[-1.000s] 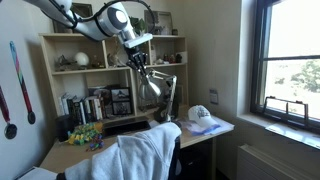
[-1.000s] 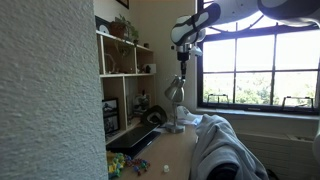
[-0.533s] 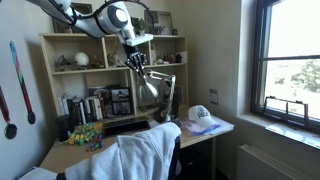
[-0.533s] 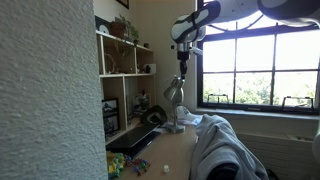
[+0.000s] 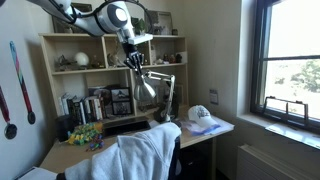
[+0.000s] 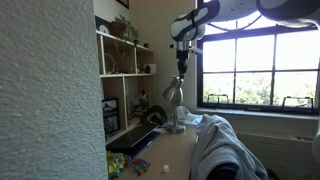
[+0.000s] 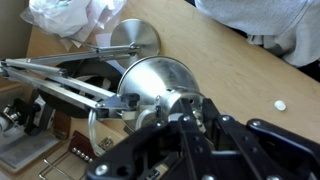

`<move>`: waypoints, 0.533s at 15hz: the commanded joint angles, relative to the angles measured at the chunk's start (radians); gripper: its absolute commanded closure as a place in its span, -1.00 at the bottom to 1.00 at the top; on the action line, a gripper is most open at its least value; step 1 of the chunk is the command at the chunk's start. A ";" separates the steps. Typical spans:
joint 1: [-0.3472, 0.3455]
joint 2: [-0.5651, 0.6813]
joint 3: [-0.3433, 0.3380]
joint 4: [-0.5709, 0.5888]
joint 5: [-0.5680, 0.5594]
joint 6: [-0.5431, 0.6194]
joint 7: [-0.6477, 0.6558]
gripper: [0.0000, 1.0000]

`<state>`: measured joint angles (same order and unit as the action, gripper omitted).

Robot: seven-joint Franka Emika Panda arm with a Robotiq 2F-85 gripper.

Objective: Twist the knob on the lamp.

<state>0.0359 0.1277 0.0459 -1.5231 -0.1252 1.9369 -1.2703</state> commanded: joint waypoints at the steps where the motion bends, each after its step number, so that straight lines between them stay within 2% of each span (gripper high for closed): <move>1: -0.004 0.021 0.016 0.047 0.025 -0.070 -0.091 0.88; 8: -0.004 0.061 0.027 0.117 0.041 -0.151 -0.236 0.88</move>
<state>0.0360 0.1581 0.0574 -1.4646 -0.1202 1.8779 -1.4253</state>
